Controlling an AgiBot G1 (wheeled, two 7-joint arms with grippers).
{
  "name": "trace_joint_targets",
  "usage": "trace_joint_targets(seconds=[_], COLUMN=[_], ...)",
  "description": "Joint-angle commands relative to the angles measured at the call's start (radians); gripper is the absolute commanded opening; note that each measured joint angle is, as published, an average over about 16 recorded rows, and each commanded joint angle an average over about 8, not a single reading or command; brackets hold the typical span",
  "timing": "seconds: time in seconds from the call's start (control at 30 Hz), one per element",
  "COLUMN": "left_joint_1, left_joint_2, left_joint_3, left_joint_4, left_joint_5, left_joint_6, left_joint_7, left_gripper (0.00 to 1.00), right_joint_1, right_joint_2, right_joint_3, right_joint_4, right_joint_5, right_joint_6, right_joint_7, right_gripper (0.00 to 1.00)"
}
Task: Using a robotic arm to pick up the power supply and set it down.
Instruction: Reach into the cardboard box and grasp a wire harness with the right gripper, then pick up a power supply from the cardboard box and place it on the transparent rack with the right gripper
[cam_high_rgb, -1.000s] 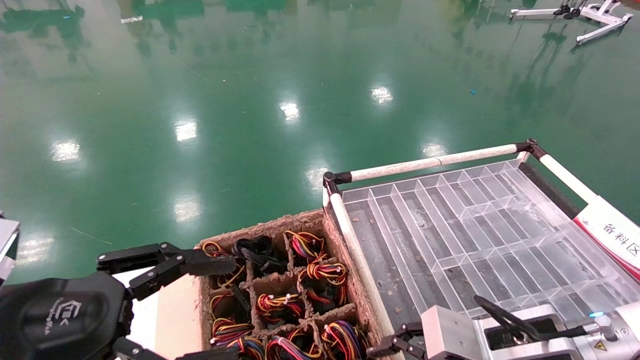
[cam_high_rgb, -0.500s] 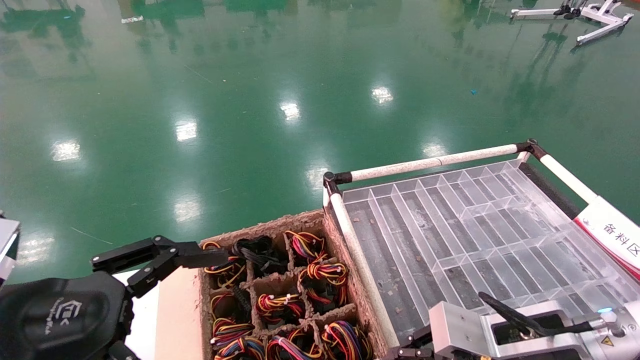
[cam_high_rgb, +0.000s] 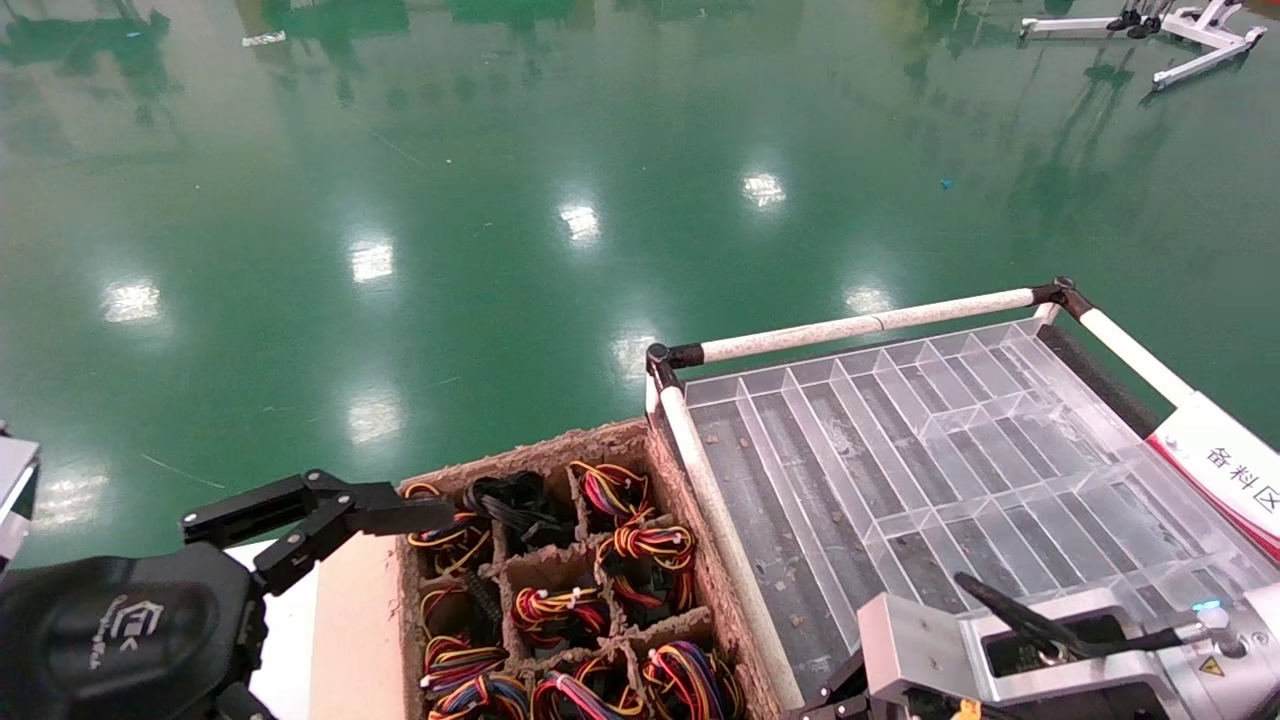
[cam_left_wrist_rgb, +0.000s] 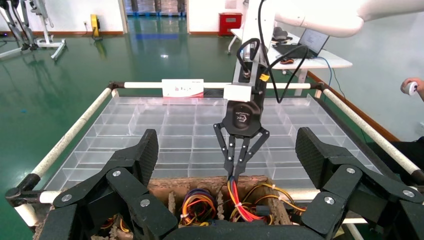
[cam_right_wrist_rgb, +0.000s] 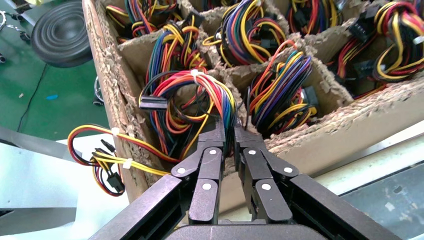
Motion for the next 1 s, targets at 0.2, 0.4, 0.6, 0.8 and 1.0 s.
trace_joint_targets(seconds=[0.2,0.4,0.6,0.8,1.0], left_joint_1=[0.000,0.000,0.000,0.000,0.000], left_joint_2=[0.000,0.000,0.000,0.000,0.000], left_joint_3=[0.000,0.000,0.000,0.000,0.000], left_joint_4=[0.000,0.000,0.000,0.000,0.000], left_joint_5=[0.000,0.000,0.000,0.000,0.000], left_joint_6=[0.000,0.000,0.000,0.000,0.000], left_joint_7=[0.000,0.000,0.000,0.000,0.000], left_gripper=[1.00,1.00,1.00,1.00,1.00], right_joint_1=[0.032,0.084,0.176,0.310,0.454], right_joint_2=[0.017,0.037,0.045,0.033,-0.005], right_joint_3=[0.019,0.069,0.115,0.143,0.138], right_joint_4=[0.007,0.023,0.031,-0.004,-0.116], right_joint_5=[0.059,0.168,0.249,0.267,0.226], right_joint_6=[-0.002,-0.002,0.001,0.005,-0.004], right_joint_7=[0.008,0.026,0.049,0.062,0.027], right_gripper=[0.00,0.00,0.00,0.00,0.00])
